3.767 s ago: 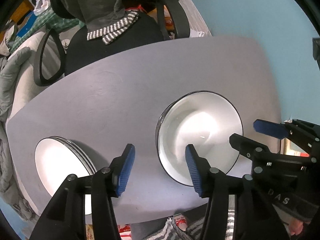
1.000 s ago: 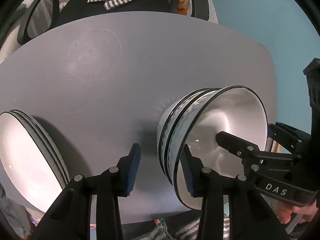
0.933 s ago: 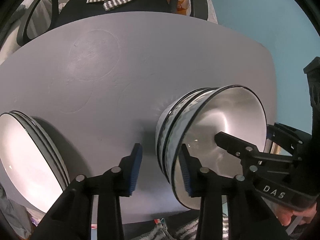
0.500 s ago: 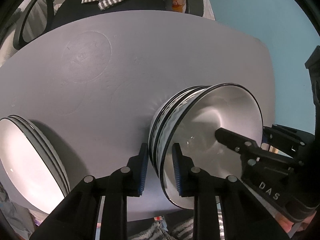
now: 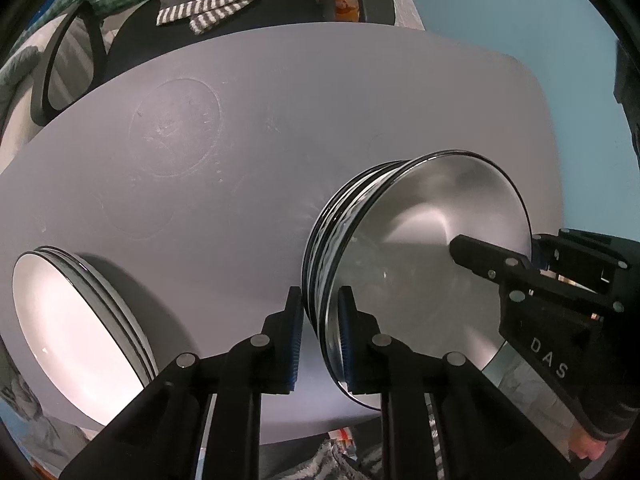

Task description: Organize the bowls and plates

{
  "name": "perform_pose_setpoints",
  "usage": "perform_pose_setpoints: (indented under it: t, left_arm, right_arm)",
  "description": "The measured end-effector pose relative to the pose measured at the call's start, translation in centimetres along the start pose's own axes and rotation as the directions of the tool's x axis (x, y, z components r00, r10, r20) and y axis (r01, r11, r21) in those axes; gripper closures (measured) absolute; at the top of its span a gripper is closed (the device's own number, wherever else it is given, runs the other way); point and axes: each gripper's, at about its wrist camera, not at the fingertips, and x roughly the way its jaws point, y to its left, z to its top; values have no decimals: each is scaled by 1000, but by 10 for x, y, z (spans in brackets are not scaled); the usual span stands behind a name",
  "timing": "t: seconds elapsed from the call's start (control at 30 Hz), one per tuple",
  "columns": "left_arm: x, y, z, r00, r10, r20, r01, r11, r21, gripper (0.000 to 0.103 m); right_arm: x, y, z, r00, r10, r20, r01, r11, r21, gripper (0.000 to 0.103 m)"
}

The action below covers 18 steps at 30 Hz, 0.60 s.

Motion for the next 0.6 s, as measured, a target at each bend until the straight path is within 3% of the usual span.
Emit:
perform_pose_setpoints:
  t: [0.6]
  left_arm:
    - [-3, 12, 6, 1000, 0, 4, 0, 1000, -23, 89]
  right_arm:
    - [5, 4, 3, 999, 26, -31, -25, 999, 27, 91]
